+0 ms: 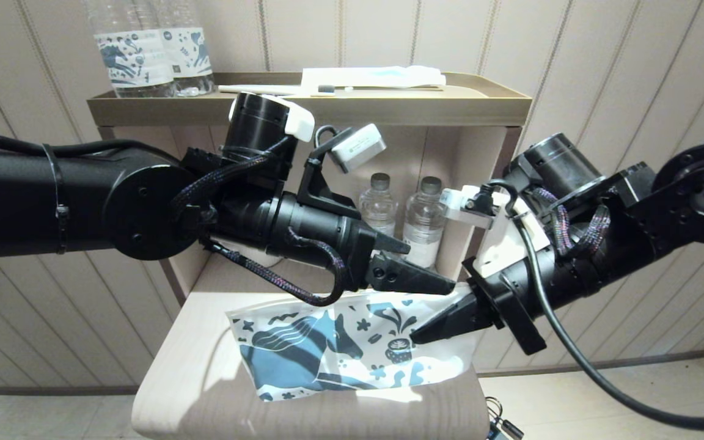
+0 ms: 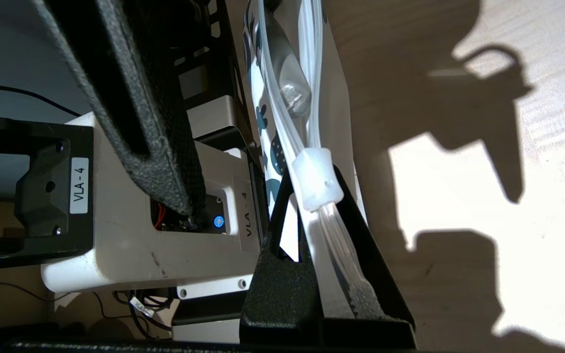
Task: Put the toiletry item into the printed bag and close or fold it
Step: Close the strorage bag and place it on the desk
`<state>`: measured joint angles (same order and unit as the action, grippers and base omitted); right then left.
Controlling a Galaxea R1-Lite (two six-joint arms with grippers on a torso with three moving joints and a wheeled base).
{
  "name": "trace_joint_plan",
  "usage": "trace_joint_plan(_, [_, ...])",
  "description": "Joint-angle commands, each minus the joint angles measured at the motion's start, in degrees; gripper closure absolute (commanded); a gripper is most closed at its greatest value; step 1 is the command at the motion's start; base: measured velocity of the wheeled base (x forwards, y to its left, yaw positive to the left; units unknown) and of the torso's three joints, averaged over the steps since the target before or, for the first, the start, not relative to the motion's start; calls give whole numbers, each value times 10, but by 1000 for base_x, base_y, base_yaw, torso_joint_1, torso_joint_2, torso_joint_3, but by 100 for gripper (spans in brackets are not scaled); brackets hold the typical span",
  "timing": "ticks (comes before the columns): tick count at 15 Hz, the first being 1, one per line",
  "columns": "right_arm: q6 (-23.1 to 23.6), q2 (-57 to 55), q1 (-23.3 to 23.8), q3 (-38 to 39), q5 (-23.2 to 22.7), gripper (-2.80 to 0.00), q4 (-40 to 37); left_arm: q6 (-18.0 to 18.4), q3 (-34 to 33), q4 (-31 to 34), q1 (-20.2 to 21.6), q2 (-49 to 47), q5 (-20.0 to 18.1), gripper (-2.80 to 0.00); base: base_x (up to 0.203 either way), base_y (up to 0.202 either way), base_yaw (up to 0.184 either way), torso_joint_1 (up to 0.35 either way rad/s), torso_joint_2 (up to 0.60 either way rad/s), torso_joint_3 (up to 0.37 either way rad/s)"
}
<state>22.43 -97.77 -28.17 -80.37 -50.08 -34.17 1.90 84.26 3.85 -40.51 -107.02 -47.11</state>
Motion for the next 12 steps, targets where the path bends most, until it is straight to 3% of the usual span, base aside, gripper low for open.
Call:
trace_joint_plan(1, [2,-1,0,-2,-3,0,-2,2,-3,0,0,2,-3,-280,0,0,0,0,0,0])
trace_joint_plan(4, [2,-1,0,-4,-3,0,-2,2,-9,-5,-1,4,-4,-280,0,0,0,0,0,0])
trace_joint_plan(5, [2,-2,0,-4,-3,0,-2,3,-11,-5,-2,5,-4,0,0,0,0,0,0,0])
trace_joint_plan(12, [1,-12,4,-6,-7,0,-2,-3,-7,-6,-3,-1,-5,0,0,0,0,0,0,0])
